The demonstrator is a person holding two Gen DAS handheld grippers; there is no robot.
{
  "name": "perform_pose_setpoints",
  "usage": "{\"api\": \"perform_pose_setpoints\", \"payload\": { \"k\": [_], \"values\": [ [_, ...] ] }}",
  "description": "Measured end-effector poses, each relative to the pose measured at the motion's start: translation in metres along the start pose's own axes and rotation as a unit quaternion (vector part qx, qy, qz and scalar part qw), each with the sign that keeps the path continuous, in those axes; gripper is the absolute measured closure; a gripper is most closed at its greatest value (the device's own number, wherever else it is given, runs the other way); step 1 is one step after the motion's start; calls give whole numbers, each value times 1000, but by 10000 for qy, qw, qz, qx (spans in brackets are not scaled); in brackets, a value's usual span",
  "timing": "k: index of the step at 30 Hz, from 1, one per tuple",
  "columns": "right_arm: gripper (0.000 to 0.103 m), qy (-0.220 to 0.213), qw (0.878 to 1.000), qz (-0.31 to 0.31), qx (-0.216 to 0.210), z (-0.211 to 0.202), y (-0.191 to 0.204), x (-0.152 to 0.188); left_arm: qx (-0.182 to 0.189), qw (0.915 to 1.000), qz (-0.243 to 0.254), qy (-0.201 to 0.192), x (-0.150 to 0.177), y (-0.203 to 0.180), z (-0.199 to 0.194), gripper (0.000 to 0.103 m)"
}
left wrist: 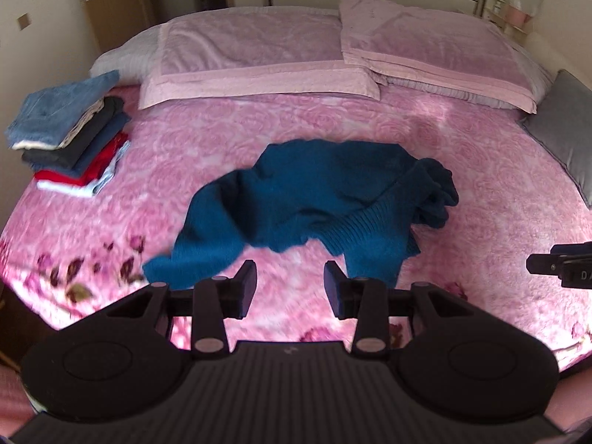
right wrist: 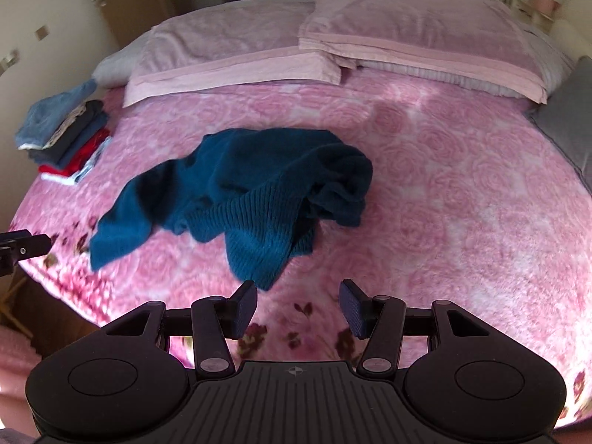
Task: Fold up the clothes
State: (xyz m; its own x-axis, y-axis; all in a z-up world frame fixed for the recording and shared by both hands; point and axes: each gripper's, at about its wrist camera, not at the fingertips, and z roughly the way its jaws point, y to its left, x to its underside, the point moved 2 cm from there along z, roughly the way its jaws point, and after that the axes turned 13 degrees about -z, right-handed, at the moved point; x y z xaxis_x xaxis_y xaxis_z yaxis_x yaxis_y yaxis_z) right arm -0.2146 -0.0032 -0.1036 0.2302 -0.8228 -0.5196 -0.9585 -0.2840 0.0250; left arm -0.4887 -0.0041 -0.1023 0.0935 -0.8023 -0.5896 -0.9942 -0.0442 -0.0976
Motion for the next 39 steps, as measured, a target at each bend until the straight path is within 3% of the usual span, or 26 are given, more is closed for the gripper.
{"api": "perform_pose_setpoints", "payload": {
  "k": [7, 13, 19, 26, 33, 36, 39],
  "values": [
    [50, 251, 9980, 344, 465, 33, 17, 6, 221, 9988, 368, 254, -1, 33, 51, 66],
    [50, 549, 9947, 423, 762, 63, 17, 30, 274, 9970, 539, 482, 12, 49, 101, 65],
    [50, 751, 9911, 280, 1064, 108, -4, 52, 283, 9958, 728, 475, 30, 50, 155, 63],
    [50, 679, 9918, -79, 1081, 176, -24, 59, 372, 9936, 1036, 252, 54, 35, 221, 61],
    [50, 257, 9828, -1090, 1472, 219, -39, 55, 272, 9828, 1795, -336, 70, 9, 262, 55],
    [50, -25, 9712, -1653, 1718, 230, -45, 45, 175, 9739, 2181, -608, 73, 1, 275, 55],
    [50, -567, 9548, -2244, 1866, 232, -48, 34, 86, 9665, 2445, -777, 74, -3, 287, 54]
  ]
}}
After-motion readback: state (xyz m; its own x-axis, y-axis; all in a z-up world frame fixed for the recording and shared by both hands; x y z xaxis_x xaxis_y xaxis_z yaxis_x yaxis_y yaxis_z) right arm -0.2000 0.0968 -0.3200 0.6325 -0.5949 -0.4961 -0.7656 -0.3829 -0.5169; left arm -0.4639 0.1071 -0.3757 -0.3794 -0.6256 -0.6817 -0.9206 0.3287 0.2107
